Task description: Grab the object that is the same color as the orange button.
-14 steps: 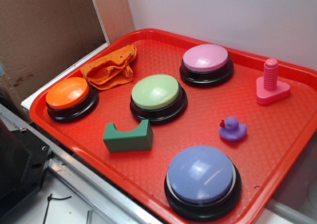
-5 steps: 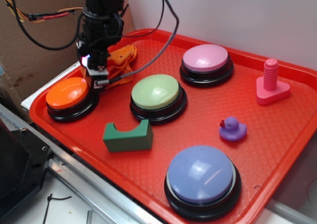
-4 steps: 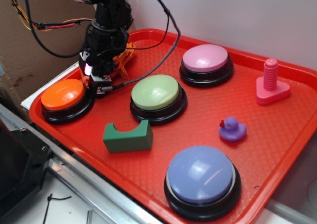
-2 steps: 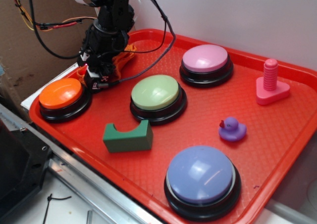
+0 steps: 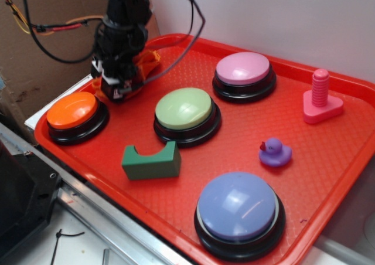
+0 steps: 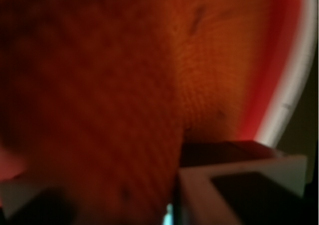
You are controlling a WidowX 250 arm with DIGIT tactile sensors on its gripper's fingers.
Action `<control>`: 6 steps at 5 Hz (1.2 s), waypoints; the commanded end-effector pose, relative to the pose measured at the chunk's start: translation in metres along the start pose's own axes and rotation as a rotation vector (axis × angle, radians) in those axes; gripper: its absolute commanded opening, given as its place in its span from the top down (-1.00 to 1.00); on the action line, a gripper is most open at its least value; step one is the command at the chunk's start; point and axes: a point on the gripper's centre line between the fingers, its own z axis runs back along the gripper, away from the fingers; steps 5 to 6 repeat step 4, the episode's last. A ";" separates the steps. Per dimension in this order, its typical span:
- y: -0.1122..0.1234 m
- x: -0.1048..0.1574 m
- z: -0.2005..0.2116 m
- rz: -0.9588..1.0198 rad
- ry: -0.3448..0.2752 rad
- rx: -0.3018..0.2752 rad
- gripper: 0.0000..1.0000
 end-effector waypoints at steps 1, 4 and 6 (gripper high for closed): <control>-0.040 -0.063 0.114 0.038 -0.263 -0.096 1.00; -0.025 -0.104 0.196 0.165 -0.330 -0.232 1.00; -0.025 -0.104 0.196 0.165 -0.330 -0.232 1.00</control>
